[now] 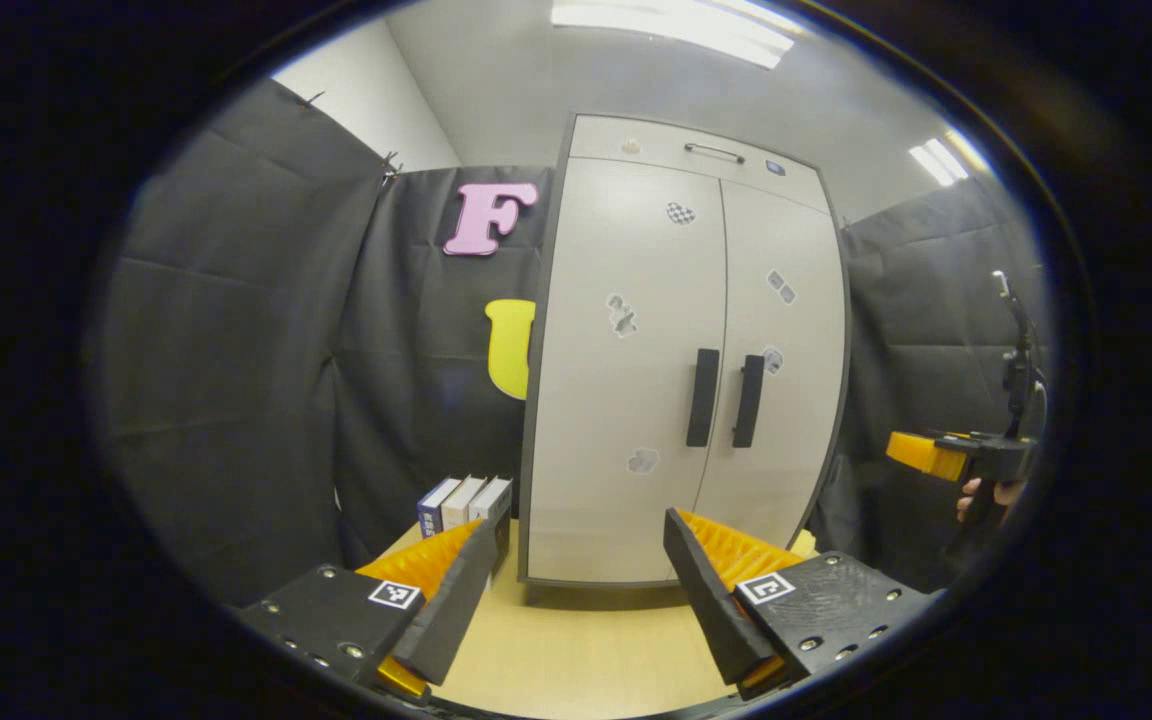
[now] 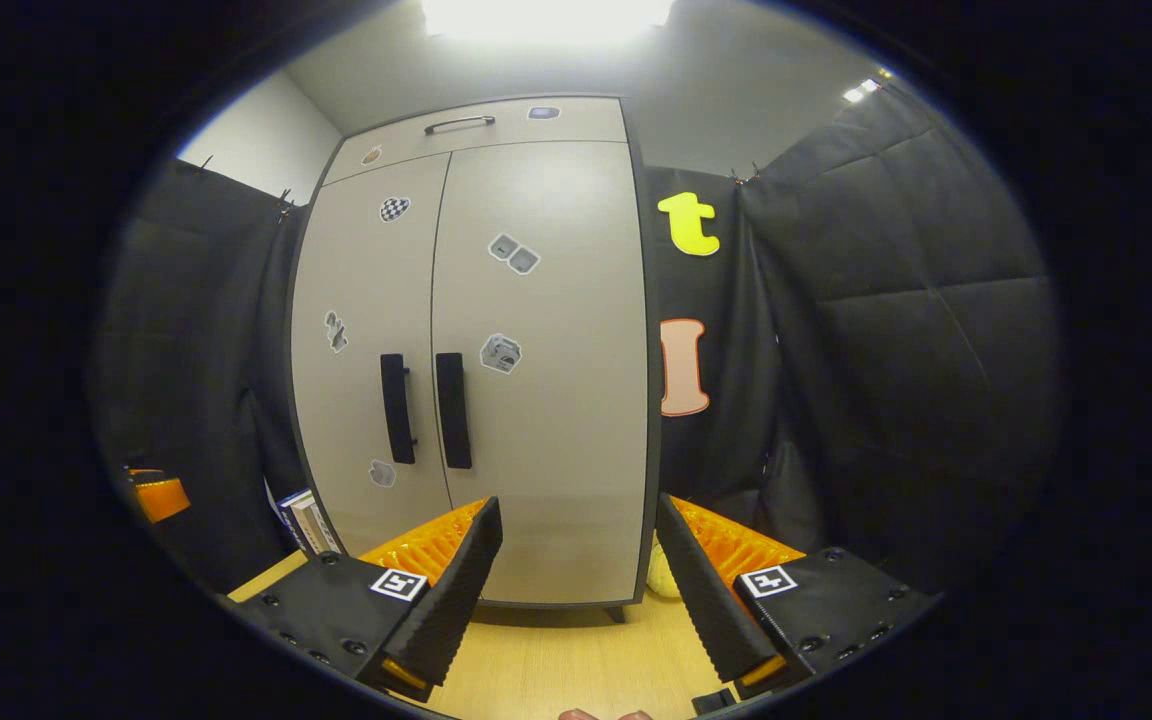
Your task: Open the right door of the double-door shoe cabinet with the right hand, and open the left door with the left hand.
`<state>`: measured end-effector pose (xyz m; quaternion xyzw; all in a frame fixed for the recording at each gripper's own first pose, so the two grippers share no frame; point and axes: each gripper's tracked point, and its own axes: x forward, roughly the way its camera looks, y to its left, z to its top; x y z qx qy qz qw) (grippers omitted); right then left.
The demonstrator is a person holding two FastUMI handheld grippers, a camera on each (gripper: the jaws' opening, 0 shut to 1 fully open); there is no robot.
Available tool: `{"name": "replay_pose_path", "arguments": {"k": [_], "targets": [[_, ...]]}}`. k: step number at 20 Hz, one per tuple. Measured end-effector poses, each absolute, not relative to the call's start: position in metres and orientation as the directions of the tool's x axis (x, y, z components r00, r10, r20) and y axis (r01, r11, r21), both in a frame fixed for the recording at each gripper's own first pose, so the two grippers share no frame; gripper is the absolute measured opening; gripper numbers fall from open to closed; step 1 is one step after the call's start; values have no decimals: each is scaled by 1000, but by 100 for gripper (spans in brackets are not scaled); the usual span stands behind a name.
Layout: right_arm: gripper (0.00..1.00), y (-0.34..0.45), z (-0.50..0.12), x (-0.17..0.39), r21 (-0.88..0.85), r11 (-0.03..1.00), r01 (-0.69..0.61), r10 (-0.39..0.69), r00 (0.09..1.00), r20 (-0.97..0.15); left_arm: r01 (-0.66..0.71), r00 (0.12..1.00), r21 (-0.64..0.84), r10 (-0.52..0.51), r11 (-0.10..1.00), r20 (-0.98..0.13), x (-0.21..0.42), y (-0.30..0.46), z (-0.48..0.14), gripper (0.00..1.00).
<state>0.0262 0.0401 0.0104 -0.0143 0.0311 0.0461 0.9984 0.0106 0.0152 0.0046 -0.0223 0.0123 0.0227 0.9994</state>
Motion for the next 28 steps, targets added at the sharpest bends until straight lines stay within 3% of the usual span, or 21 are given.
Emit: {"name": "replay_pose_path", "arguments": {"k": [10, 15, 20, 28], "targets": [[98, 87, 41, 57, -24, 986, -164, 163, 986, -38, -94, 993, -70, 88, 993, -80, -3, 33, -26, 100], [98, 117, 51, 80, 58, 977, -207, 211, 975, -64, -135, 987, -101, 125, 986, -97, -16, 48, -40, 100], [98, 132, 66, 106, 85, 974, -211, 216, 975, -46, -195, 976, -64, 187, 979, -115, -30, 67, -48, 98], [98, 164, 68, 147, 20, 978, -208, 209, 978, -29, -217, 966, -76, 203, 973, -160, -37, 77, -69, 99]]}}
